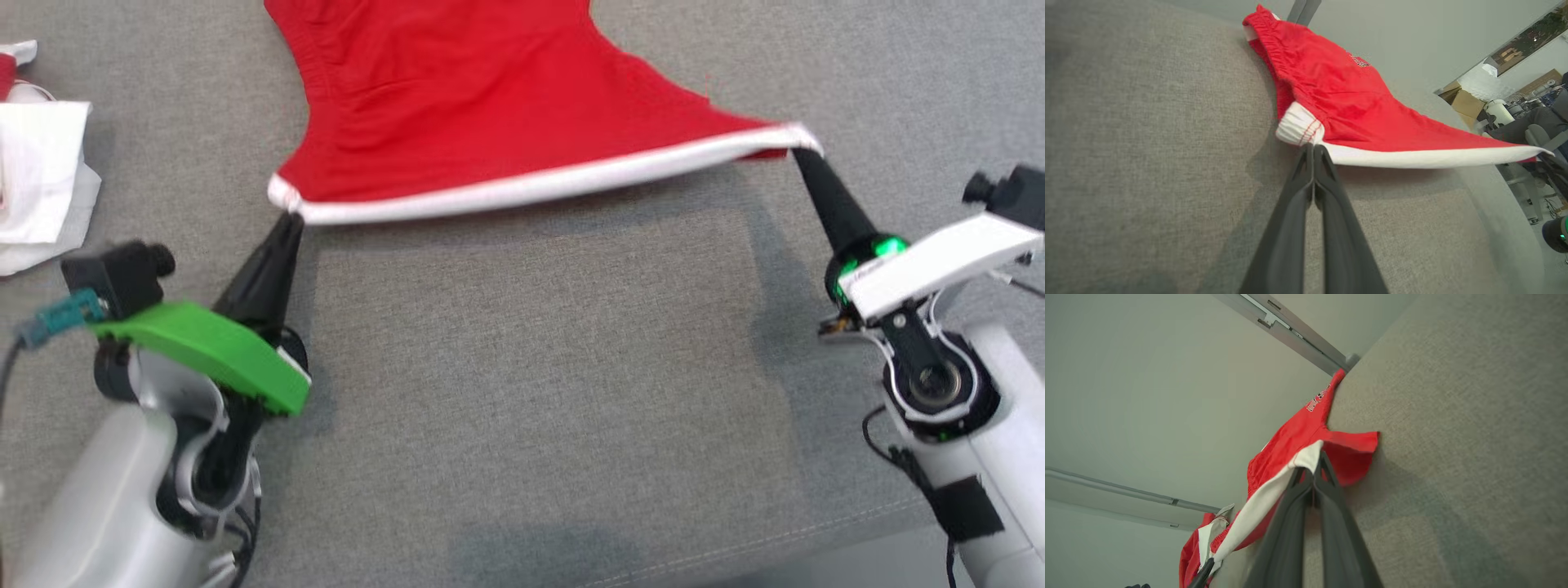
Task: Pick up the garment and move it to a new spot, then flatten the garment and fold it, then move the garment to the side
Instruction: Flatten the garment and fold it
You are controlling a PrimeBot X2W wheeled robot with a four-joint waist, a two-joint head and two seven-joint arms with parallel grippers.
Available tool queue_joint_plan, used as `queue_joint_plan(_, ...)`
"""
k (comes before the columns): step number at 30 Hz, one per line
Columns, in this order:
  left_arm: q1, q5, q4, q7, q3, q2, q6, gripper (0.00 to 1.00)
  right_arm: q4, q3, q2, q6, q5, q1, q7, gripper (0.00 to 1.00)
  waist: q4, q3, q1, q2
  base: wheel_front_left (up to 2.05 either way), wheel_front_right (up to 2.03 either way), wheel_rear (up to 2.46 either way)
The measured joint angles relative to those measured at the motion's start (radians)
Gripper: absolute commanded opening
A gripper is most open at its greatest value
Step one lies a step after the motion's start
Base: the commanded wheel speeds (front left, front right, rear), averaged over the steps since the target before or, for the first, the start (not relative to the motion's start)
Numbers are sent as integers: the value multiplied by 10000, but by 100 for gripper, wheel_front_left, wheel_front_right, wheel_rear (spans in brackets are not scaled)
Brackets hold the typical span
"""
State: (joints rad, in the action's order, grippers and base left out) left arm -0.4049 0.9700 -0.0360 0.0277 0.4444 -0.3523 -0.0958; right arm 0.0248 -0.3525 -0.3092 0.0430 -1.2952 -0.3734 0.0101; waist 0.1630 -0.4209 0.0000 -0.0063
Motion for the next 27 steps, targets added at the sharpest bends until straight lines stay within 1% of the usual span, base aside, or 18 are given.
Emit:
queue_joint_plan(3, 921, 92, -199, -570, 77, 314, 6, 0, 199, 52, -58, -215, -242, 879, 100, 0, -40, 206, 0, 0, 0, 0, 0)
queue_joint_plan(5, 1349, 146, -199, -890, 163, 579, 132, 0, 203, 240, -159, -437, -487, 1384, 159, 0, -84, 354, 0, 0, 0, 0, 0)
queue_joint_plan(7, 1721, 211, -176, -1227, 194, 817, 178, 0, 182, 468, -382, -585, -642, 1848, 173, 0, -144, 511, 0, 0, 0, 0, 0)
queue_joint_plan(9, 2076, 232, -121, -1494, 234, 932, 249, 0, 40, 665, -581, -755, -755, 2271, 203, 0, -208, 680, 0, 0, 0, 0, 0)
queue_joint_plan(11, 2480, 238, -84, -1714, 272, 1053, 247, 0, -255, 836, -752, -934, -999, 2775, 245, 0, -275, 869, 0, 0, 0, 0, 0)
queue_joint_plan(14, 3335, 359, 23, -1883, 422, 1243, 224, 0, -961, 1047, -1198, -1227, -1340, 3921, 215, 0, -388, 1183, 0, 0, 0, 0, 0)
queue_joint_plan(17, 4323, 709, 347, -1958, 430, 1300, 146, 0, -1904, 1360, -1674, -1258, -1693, 5293, 113, 0, -524, 1504, 0, 0, 0, 0, 0)
queue_joint_plan(19, 4749, 805, 729, -1898, 433, 1248, 117, 0, -2569, 1586, -2002, -1304, -1866, 5979, 52, 0, -640, 1672, 0, 0, 0, 0, 0)
queue_joint_plan(21, 4998, 880, 1179, -1607, 435, 955, 77, 0, -3156, 1733, -2326, -1312, -1925, 6242, -81, 0, -778, 1770, -1, 0, 0, 0, 0)
queue_joint_plan(24, 5088, 955, 1802, -1112, 439, 370, 75, 0, -3588, 1862, -2596, -1340, -1894, 6018, -199, 0, -881, 1763, -1, 0, 0, 0, 0)
queue_joint_plan(27, 4790, 1009, 2238, -522, 433, 50, 23, 0, -3639, 1883, -2539, -1325, -1923, 5371, -301, 0, -922, 1573, -1, 0, 0, 0, 0)
